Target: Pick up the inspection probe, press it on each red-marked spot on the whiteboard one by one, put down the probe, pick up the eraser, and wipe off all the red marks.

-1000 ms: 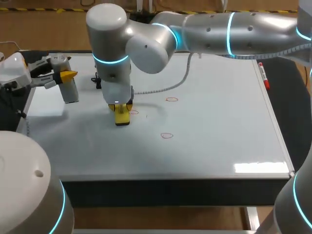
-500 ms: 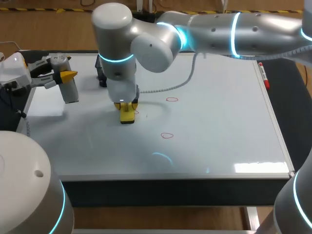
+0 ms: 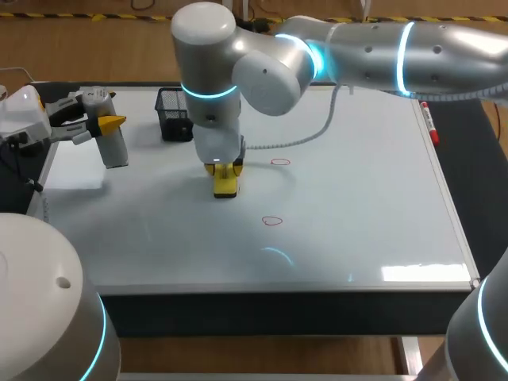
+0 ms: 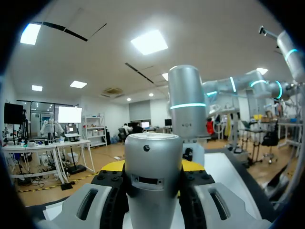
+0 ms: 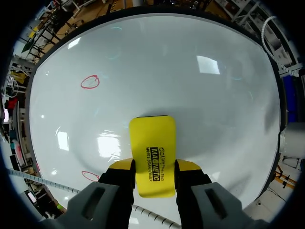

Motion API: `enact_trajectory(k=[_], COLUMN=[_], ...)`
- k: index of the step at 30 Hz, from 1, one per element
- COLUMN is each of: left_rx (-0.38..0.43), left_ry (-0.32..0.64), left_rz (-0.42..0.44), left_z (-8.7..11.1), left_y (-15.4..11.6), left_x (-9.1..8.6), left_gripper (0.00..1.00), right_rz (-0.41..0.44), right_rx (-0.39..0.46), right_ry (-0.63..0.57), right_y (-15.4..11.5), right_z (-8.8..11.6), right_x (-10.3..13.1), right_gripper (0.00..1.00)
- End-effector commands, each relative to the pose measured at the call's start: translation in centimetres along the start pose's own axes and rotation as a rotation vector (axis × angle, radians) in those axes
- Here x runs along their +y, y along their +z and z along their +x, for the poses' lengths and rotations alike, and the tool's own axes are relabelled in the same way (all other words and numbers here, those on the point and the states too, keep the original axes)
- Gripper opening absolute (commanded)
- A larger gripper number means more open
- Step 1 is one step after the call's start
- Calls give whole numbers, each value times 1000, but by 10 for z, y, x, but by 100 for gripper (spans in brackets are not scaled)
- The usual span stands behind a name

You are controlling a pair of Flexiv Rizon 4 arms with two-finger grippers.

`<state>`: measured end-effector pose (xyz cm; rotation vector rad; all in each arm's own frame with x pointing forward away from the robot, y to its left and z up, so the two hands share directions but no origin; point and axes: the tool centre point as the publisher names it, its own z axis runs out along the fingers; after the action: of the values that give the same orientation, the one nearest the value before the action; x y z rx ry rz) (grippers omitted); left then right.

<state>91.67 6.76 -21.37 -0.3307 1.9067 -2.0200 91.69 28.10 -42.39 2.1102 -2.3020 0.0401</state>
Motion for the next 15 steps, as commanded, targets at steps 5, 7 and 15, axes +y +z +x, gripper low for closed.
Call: enact_trajectory(k=[5, 7, 15], left_rx=[-1, -1, -1], left_ry=[1, 1, 1], left_rz=[0, 0, 0], left_z=[1, 1, 1], left_y=[0, 0, 0], left_x=[-1, -1, -1], left_gripper=[0, 0, 0], right_rz=[0, -4, -13], right_rx=[-17, -24, -48], right_ry=[-16, -25, -41], right_y=[-11, -19, -40], right_z=[19, 23, 48], right_x=[-5, -7, -24], right_gripper=[0, 0, 0])
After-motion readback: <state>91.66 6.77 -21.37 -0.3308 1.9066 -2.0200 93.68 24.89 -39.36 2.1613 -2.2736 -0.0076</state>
